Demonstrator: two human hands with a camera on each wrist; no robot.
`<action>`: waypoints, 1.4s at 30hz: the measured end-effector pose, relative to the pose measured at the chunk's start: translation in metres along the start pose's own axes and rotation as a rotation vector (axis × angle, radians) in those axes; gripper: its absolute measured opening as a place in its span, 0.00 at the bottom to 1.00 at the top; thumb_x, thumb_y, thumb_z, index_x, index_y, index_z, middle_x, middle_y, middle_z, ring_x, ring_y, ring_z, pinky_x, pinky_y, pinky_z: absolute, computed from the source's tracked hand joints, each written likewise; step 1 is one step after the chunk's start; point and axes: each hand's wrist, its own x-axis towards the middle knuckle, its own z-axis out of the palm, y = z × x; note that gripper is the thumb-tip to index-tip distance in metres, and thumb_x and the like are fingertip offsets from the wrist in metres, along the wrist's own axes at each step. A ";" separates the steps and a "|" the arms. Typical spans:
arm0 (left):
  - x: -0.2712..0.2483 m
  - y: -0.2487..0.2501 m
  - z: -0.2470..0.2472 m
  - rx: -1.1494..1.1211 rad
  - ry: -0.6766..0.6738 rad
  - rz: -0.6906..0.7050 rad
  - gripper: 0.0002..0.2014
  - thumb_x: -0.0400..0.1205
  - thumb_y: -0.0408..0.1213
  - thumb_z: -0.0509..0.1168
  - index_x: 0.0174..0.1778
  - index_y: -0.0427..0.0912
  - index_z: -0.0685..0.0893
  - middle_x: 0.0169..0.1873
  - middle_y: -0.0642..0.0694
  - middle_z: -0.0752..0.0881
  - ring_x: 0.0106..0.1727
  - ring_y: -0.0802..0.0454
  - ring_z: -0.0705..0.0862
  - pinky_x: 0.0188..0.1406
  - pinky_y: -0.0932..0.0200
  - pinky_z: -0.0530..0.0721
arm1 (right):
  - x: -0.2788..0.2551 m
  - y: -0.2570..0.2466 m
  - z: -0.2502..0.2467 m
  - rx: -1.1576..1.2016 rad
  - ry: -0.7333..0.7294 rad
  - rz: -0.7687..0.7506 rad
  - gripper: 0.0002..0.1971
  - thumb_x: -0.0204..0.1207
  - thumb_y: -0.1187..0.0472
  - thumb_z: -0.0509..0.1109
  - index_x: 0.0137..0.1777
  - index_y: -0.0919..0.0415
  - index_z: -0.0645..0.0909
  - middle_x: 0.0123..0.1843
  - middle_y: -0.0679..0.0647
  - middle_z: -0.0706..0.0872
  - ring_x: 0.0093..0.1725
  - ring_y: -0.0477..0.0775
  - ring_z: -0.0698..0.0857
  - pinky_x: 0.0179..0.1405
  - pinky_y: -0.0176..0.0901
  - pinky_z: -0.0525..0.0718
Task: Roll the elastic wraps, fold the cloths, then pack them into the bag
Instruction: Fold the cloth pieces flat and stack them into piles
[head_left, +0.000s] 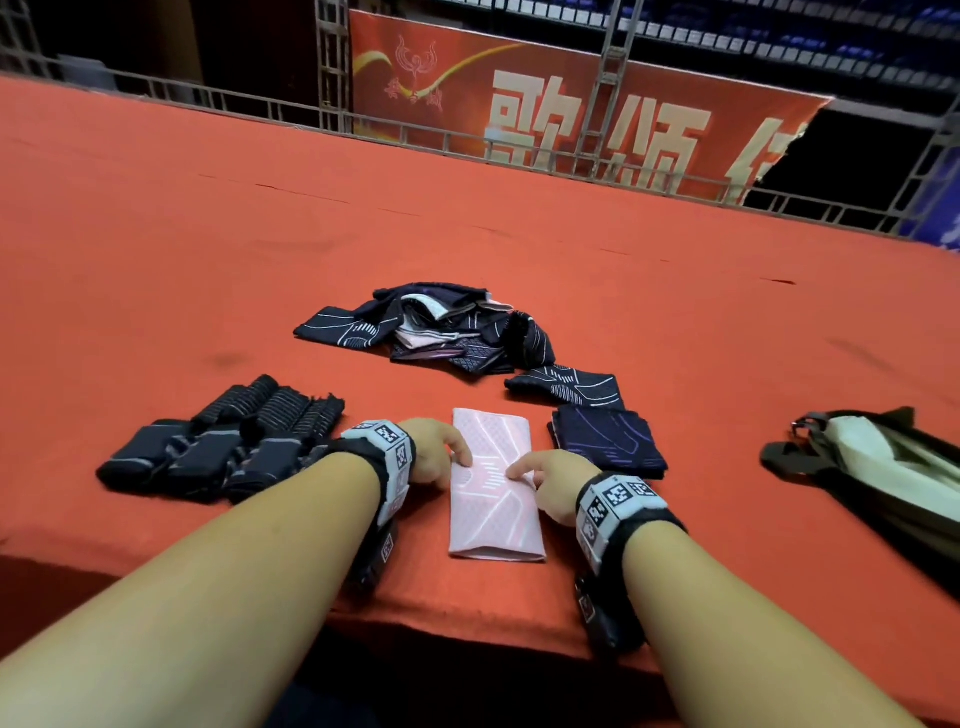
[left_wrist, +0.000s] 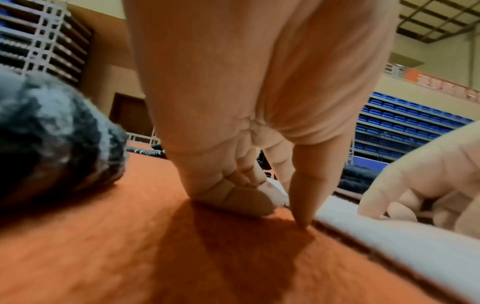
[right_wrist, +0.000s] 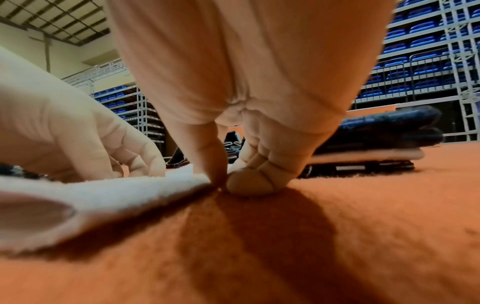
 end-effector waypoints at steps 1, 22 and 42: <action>0.003 -0.003 0.000 -0.034 -0.011 0.003 0.21 0.73 0.24 0.74 0.57 0.52 0.89 0.42 0.54 0.84 0.43 0.55 0.81 0.47 0.66 0.79 | 0.000 0.002 0.002 0.021 0.010 -0.009 0.30 0.76 0.76 0.60 0.69 0.44 0.83 0.68 0.55 0.83 0.63 0.55 0.85 0.52 0.37 0.84; 0.015 -0.023 0.005 -0.369 0.076 -0.023 0.06 0.84 0.37 0.72 0.40 0.44 0.90 0.29 0.48 0.84 0.27 0.54 0.79 0.27 0.64 0.81 | 0.013 0.030 0.011 0.291 -0.064 -0.189 0.14 0.70 0.66 0.80 0.49 0.46 0.87 0.32 0.42 0.82 0.30 0.41 0.78 0.34 0.30 0.77; 0.022 0.008 0.000 -0.136 0.109 -0.246 0.16 0.80 0.51 0.71 0.41 0.40 0.86 0.34 0.43 0.87 0.31 0.44 0.85 0.31 0.60 0.81 | 0.033 -0.004 0.011 0.079 0.069 0.229 0.29 0.83 0.42 0.61 0.74 0.63 0.78 0.71 0.62 0.83 0.67 0.63 0.83 0.63 0.46 0.77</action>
